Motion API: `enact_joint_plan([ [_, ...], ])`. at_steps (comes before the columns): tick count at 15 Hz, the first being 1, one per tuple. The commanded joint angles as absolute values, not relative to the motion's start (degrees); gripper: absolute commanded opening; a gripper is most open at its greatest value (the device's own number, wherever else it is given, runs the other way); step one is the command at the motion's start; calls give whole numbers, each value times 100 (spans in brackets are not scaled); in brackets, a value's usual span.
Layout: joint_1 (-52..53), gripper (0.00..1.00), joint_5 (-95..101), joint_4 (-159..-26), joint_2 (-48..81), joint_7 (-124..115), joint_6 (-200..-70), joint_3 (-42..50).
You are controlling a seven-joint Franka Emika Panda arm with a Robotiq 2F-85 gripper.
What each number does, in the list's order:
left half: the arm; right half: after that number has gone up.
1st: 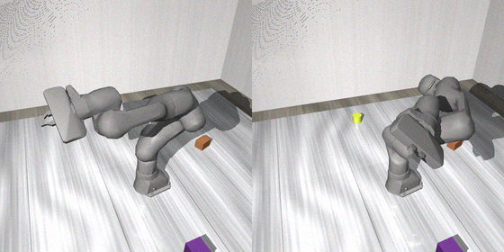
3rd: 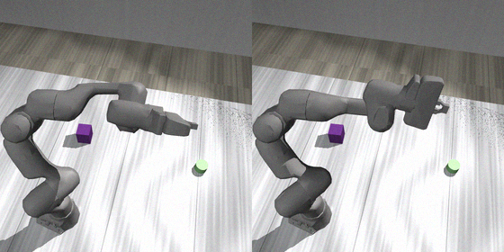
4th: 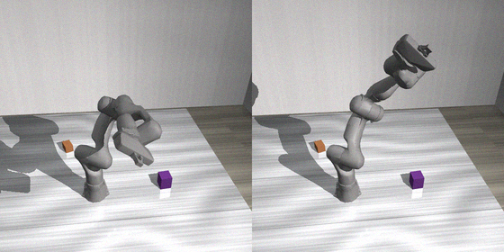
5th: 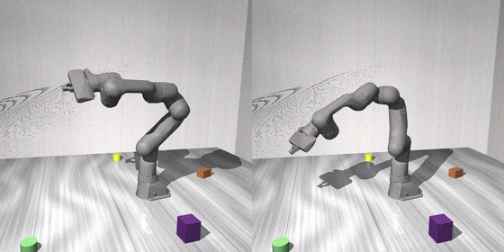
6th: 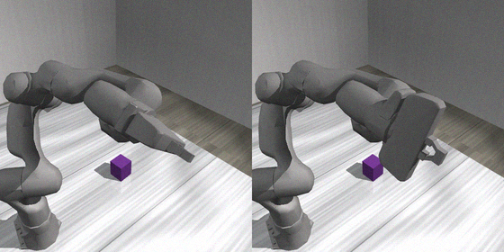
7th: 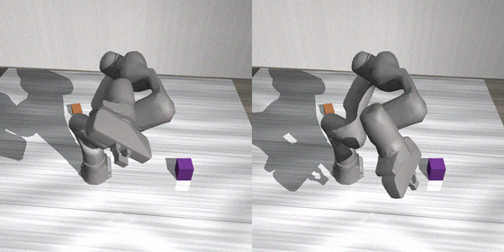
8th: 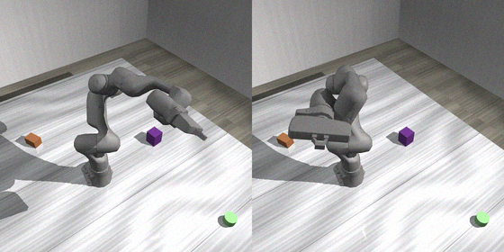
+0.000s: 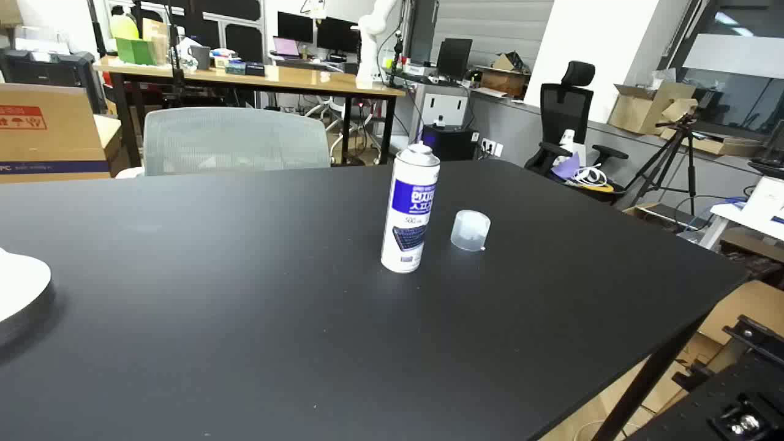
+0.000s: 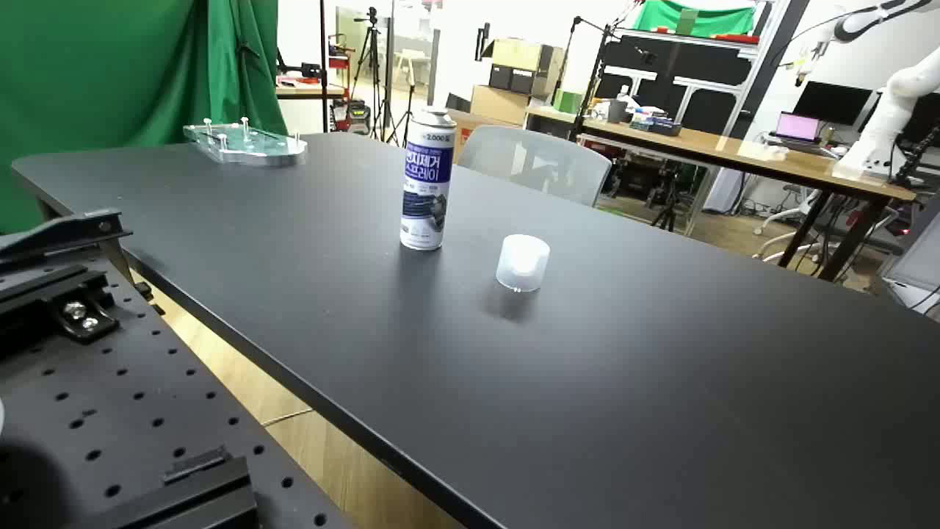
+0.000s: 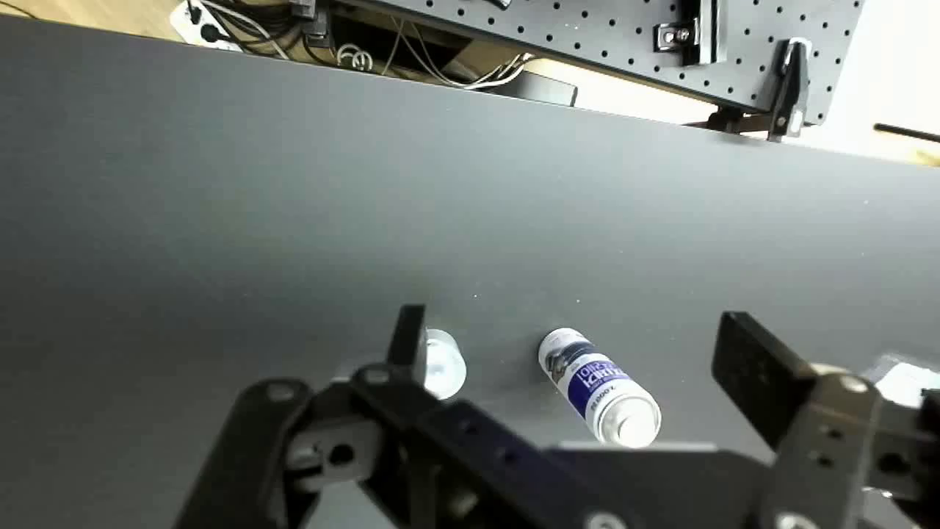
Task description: Put the lid on the can
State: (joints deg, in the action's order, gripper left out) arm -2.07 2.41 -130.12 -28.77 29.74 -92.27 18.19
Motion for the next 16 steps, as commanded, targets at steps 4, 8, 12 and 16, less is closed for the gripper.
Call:
enact_joint_plan([
  [4, -316, 100, 199, -12996, -2855, 3017, -9234, 1731],
  [8, -316, 100, 199, -12996, -2855, 3017, -9234, 1731],
  [12, -316, 100, 199, -12996, -2855, 3017, -9234, 1731],
  [16, -335, 100, 479, -13315, -2655, 2953, -10342, 1606],
])
